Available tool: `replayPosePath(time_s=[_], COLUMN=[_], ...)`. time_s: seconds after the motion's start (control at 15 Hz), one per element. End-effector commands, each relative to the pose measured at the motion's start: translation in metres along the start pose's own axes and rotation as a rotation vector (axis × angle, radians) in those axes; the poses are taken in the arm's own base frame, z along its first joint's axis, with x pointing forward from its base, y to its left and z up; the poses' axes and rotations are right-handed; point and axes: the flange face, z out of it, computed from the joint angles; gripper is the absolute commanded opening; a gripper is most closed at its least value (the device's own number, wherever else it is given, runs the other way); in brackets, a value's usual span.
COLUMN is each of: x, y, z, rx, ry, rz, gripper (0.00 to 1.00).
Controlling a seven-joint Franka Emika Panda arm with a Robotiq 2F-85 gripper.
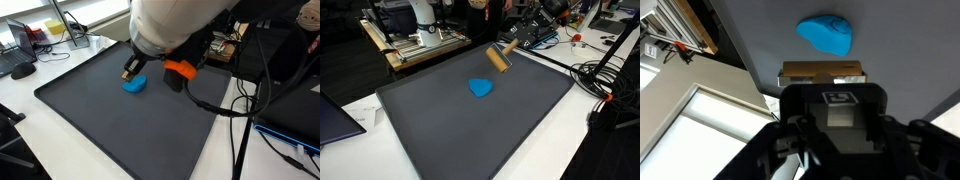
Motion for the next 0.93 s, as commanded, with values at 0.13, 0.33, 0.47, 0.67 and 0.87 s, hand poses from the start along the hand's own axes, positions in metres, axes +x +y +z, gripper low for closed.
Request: replayPosePath(time_s=[0.13, 0.33, 0.47, 0.67, 0.87], x=[-0.011, -0.006, 0.005, 0.026, 0.051], y=[0.011, 0.016, 0.019, 0.016, 0.009], z=[-0.002, 0.001, 0.005, 0.016, 0.025], rx=[-0.041, -0.088, -0.125, -0.169, -0.170], ry=[0.044, 0.030, 0.020, 0.016, -0.024], rz=[0.094, 0.109, 0.104, 0.100, 0.070], gripper=[0.22, 0.22, 0.22, 0.22, 0.22])
